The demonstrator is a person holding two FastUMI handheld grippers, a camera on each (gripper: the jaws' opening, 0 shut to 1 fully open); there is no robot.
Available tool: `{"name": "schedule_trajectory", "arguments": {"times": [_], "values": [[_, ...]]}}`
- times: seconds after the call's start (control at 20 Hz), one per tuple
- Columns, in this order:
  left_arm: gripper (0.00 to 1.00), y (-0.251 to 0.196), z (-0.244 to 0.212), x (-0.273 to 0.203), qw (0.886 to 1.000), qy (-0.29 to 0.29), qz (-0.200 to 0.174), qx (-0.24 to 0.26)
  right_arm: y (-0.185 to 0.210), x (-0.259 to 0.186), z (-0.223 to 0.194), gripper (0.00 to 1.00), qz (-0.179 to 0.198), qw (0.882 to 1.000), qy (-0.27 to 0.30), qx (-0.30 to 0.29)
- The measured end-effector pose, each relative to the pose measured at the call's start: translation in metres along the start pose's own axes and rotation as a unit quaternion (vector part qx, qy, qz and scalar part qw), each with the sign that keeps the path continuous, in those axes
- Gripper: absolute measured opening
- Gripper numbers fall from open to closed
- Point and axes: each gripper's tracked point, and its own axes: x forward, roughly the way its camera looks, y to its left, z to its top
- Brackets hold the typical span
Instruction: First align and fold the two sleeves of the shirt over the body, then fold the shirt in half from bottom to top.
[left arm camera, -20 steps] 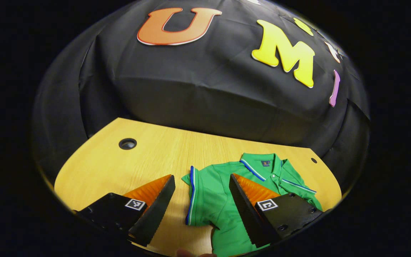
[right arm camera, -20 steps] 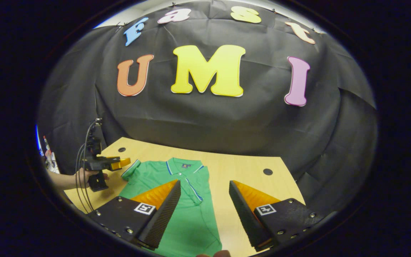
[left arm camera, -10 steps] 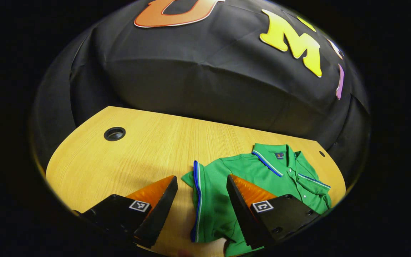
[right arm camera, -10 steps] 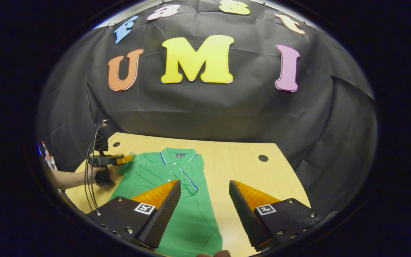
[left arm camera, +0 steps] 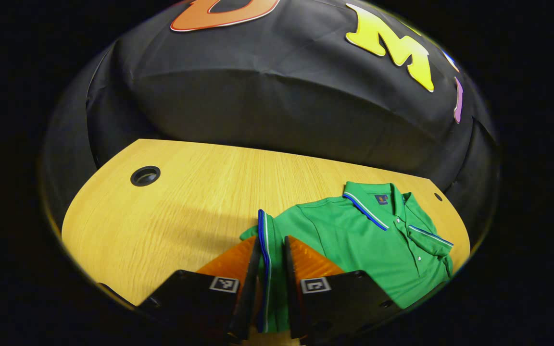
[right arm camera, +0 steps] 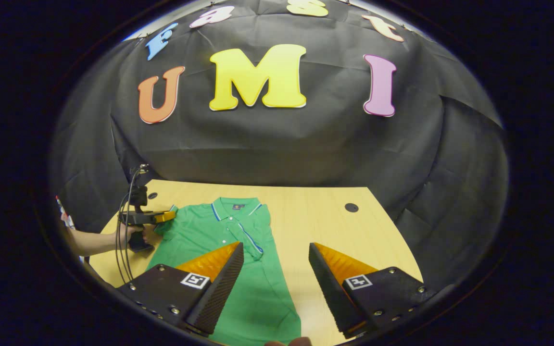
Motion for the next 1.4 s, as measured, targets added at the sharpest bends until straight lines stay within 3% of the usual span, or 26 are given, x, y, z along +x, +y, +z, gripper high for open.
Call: {"name": "schedule_trajectory", "arguments": {"times": [0.1,0.35,0.65,0.9,1.15,1.2,1.25,1.3,1.35,1.4], "values": [[0.2,0.002,-0.002,0.001,1.0,0.007,0.01,0.012,-0.002,0.0,-0.007,0.87,-0.003,1.0,0.009,0.005],[0.09,-0.006,0.017,-0.016,1.0,-0.005,0.01,0.02,-0.011,-0.003,-0.001,0.87,-0.015,1.0,-0.008,0.011],[0.08,-0.038,0.06,-0.05,0.998,-0.034,0.004,0.056,-0.015,-0.012,-0.004,0.87,-0.01,0.999,-0.015,0.048],[0.08,-0.12,0.083,-0.071,0.994,-0.051,-0.043,0.09,-0.034,-0.03,0.002,0.87,-0.022,0.996,-0.037,0.072],[0.07,-0.18,0.056,-0.065,0.992,-0.029,-0.07,0.104,-0.067,-0.049,0.001,0.87,-0.049,0.993,-0.054,0.097],[0.14,-0.19,0.045,-0.063,0.991,-0.018,-0.077,0.103,-0.072,-0.051,-0.002,0.87,-0.053,0.992,-0.053,0.102],[0.08,-0.204,0.03,-0.063,0.99,0.001,-0.096,0.1,-0.075,-0.052,-0.004,0.87,-0.055,0.992,-0.052,0.105],[0.1,-0.211,0.017,-0.063,0.99,0.019,-0.102,0.098,-0.078,-0.052,-0.005,0.87,-0.057,0.991,-0.052,0.108],[0.31,-0.215,0.007,-0.063,0.99,0.026,-0.103,0.095,-0.081,-0.052,-0.005,0.87,-0.057,0.991,-0.052,0.111],[0.45,-0.215,0.004,-0.071,0.991,0.025,-0.1,0.091,-0.08,-0.05,-0.004,0.87,-0.055,0.991,-0.054,0.113]]}}
